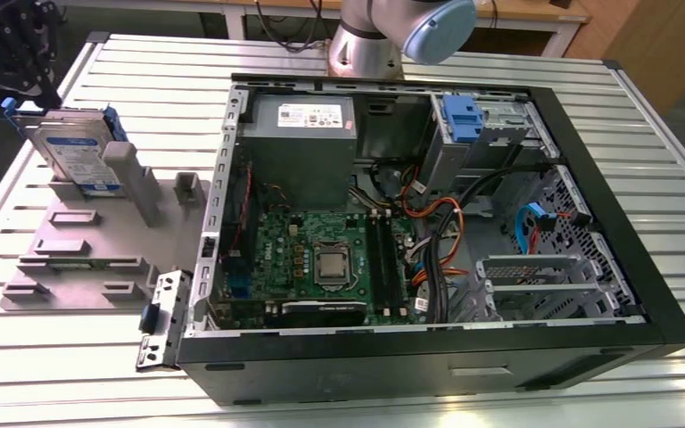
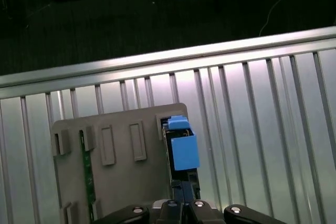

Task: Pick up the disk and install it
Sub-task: 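Pick up the disk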

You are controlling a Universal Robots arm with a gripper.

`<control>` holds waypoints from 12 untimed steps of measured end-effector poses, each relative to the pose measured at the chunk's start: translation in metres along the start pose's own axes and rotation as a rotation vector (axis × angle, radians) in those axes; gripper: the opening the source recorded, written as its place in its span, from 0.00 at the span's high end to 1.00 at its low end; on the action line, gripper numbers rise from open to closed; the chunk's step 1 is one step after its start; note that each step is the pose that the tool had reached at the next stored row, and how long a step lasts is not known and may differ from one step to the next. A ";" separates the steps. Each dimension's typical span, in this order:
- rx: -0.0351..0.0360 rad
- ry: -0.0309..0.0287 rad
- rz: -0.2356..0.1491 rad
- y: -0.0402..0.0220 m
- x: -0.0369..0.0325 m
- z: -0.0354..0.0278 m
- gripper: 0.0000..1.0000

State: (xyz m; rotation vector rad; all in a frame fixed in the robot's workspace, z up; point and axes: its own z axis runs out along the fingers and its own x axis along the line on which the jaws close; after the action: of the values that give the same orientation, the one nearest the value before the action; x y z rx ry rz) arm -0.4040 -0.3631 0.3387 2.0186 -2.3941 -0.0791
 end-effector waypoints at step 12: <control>-0.0002 -0.0005 -0.002 -0.0050 -0.0027 0.0049 0.89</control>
State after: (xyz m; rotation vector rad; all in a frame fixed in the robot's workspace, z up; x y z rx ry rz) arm -0.3988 -0.3612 0.3337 2.0210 -2.3925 -0.0798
